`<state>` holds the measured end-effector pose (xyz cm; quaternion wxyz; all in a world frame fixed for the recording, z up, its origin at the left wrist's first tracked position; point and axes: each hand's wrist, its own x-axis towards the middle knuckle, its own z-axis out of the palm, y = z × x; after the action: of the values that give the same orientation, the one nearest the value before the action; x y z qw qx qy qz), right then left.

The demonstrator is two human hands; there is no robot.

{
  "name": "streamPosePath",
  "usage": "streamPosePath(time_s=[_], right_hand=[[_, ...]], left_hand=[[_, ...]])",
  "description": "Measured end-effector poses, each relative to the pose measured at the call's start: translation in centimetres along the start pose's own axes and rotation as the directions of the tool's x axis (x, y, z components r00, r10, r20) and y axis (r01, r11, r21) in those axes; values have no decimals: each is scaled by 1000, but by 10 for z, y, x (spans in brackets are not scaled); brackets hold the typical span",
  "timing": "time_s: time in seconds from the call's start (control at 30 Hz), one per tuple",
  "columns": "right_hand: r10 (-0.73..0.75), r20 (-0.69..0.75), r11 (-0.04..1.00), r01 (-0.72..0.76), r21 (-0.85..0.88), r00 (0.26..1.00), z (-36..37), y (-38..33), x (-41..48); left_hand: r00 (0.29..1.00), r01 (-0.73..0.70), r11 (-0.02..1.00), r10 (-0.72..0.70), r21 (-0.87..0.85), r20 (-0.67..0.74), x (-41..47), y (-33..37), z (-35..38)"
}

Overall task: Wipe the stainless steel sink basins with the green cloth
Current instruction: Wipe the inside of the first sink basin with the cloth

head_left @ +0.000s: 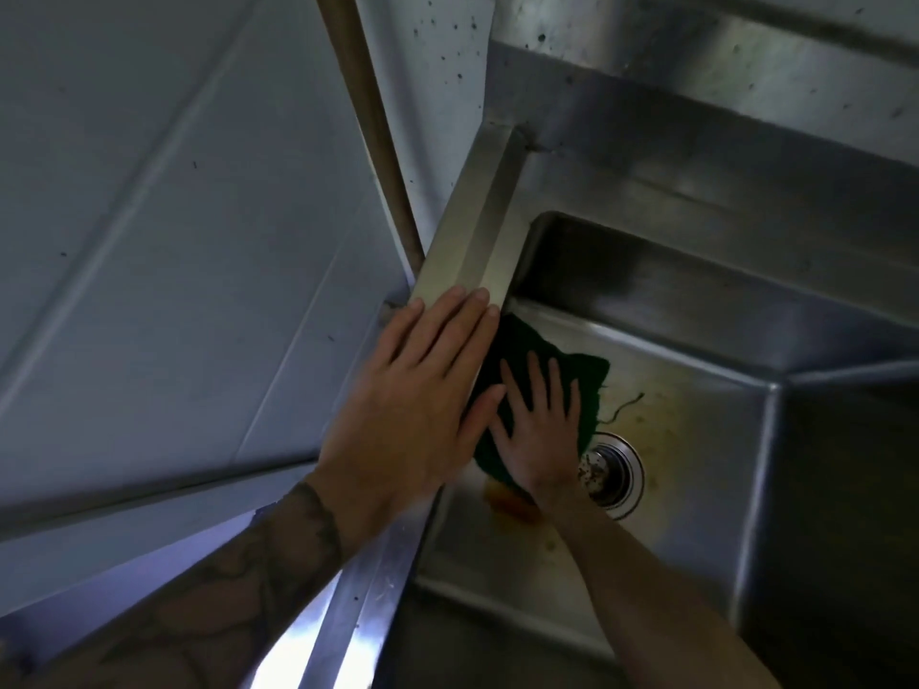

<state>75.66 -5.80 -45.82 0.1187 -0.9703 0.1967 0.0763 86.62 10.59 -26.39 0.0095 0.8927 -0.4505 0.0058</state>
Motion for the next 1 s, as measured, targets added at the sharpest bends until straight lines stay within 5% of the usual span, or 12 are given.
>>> streamPosePath(time_s=[0.1, 0.27, 0.43, 0.53, 0.67, 0.87, 1.0], right_hand=[[15, -50, 1000, -16, -23, 999, -6, 18, 11], [284, -152, 958, -274, 88, 947, 6, -27, 30], [14, -112, 1000, -14, 3, 994, -2, 19, 20], [151, -151, 988, -148, 31, 977, -10, 53, 13], [305, -212, 951, -287, 113, 929, -3, 9, 26], [-72, -140, 996, 79, 51, 988, -8, 20, 29], [155, -166, 987, -144, 74, 974, -16, 46, 32]], left_hand=[[1000, -4, 1000, 4, -13, -15, 0, -1, 0], [1000, -2, 1000, 2, -7, -31, 0, 1, -1], [1000, -14, 1000, 14, 9, -9, 0, 1, -4], [1000, -16, 1000, 16, 16, 2, 0, 1, -5], [1000, -13, 999, 13, 32, -6, 0, 1, -6], [999, -27, 999, 28, 37, -23, 0, 2, -8], [999, -29, 999, 29, 24, -37, 0, 0, -6]])
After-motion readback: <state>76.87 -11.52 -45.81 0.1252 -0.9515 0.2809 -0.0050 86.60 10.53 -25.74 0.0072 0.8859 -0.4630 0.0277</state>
